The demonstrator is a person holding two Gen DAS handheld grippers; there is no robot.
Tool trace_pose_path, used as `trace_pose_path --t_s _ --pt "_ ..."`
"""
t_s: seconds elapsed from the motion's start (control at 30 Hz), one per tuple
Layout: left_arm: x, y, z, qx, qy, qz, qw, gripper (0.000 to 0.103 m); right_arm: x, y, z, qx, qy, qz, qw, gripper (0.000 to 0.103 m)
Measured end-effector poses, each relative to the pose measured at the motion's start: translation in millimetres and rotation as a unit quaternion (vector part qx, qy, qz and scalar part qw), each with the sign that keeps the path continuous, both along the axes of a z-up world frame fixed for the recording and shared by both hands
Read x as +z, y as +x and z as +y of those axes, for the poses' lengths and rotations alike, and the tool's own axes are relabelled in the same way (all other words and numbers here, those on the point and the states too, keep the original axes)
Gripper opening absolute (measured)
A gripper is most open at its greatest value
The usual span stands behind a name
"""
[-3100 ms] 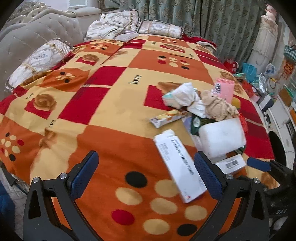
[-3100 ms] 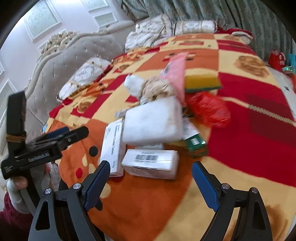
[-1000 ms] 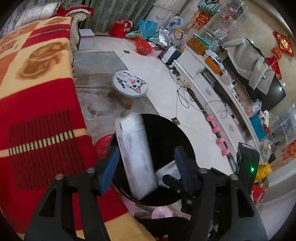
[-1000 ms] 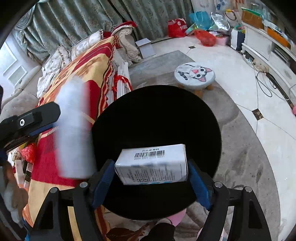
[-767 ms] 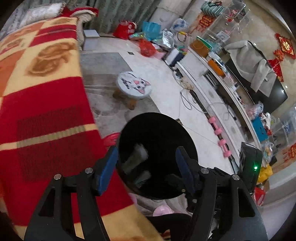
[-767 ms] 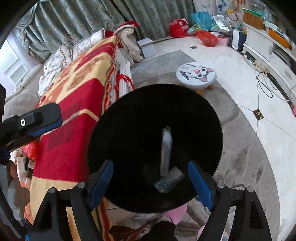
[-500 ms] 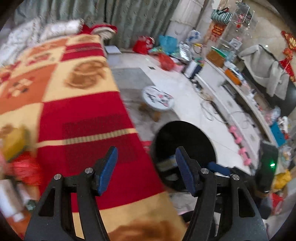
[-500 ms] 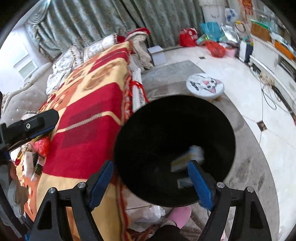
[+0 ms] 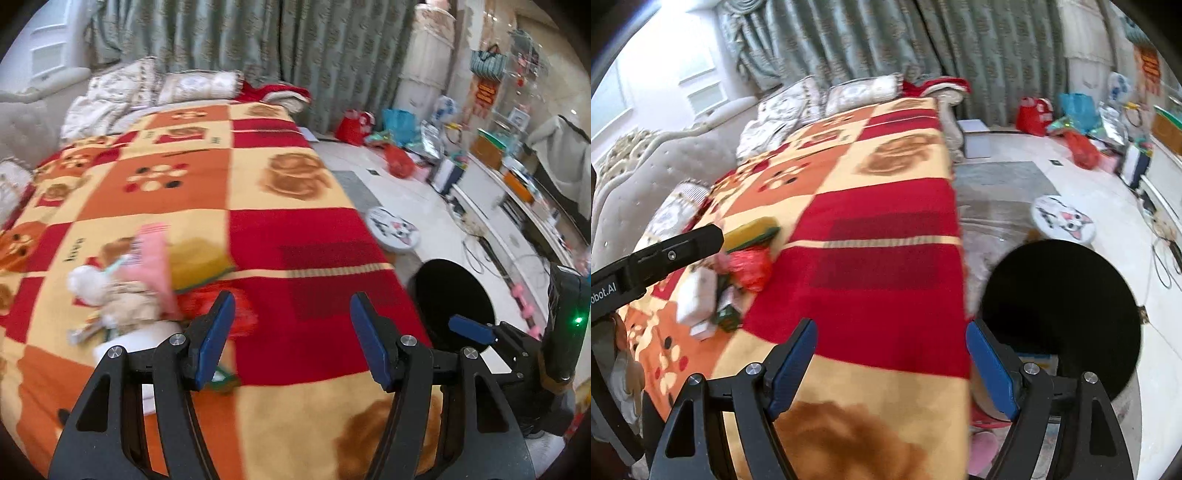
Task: Collect trash
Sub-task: 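Move both open tools back to the trash pile on the bed, then grasp the beige crumpled cloth with the right tool while the left grasps a white tissue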
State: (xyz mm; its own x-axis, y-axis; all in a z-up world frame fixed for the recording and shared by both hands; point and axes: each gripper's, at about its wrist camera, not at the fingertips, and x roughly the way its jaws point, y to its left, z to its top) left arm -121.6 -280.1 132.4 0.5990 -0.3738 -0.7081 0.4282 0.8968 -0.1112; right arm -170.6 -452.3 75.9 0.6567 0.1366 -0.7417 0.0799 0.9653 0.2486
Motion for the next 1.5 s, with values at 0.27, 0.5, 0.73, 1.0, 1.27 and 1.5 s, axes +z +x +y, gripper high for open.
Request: trace_pose_path --t_s 0.27,0.5,0.73,1.0,1.27,1.5 --pt "-0.5 6.5 62.7 0.060 0.006 -0.012 0.9981 0.064 7.6 19.7 61.9 0.057 -0.004 -0.002 0.998 0.081" --pt "-1.1 6.8 97.5 0.095 0.007 -0.017 0.9953 0.064 11.0 32.4 97.9 0.084 -0.009 0.005 0.996 0.081" --pt "-4.5 9.3 123.3 0.111 0.006 -0.018 0.9937 0.064 14.9 42.9 124.0 0.100 -0.012 0.004 0.995 0.081" --pt "-10.6 14.8 155.0 0.139 0.008 -0.010 0.9903 0.064 17.4 56.5 152.5 0.129 -0.020 0.004 0.991 0.081" --pt "-21.6 22.2 200.5 0.167 0.019 0.004 0.9857 0.064 23.7 83.8 189.1 0.177 -0.017 -0.008 0.984 0.081" --pt "-30.6 36.6 236.2 0.193 0.005 0.027 0.9809 0.064 20.3 133.3 226.7 0.214 -0.041 0.004 0.976 0.060"
